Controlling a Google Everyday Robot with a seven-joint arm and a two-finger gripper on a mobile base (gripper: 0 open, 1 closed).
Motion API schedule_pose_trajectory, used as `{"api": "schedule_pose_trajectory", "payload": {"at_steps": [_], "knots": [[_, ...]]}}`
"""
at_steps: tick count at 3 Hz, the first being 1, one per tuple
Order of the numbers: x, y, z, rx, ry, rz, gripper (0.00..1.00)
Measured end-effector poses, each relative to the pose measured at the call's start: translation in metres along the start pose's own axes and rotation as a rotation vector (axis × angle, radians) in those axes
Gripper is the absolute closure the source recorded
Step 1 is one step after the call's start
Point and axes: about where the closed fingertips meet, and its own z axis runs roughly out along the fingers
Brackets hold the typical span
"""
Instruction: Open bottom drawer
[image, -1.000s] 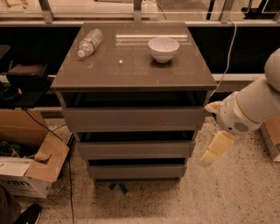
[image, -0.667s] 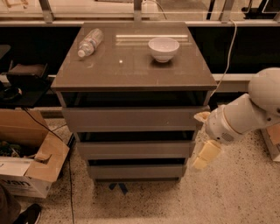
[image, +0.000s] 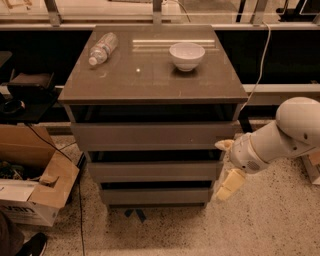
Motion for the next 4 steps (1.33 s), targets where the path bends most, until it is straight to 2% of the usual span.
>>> {"api": "schedule_pose_trajectory", "payload": {"at_steps": [1,2,3,4], "knots": [[-0.002,0.009,-0.003,0.099,0.123,-0.149,0.0],[0.011,-0.007,0.008,0.174,0.212,-0.214,0.0],[0.035,-0.036,0.037,0.241,0.313,-0.243,0.0],[0.048,-0.057,0.06,0.275,0.354,-0.225,0.0]]}}
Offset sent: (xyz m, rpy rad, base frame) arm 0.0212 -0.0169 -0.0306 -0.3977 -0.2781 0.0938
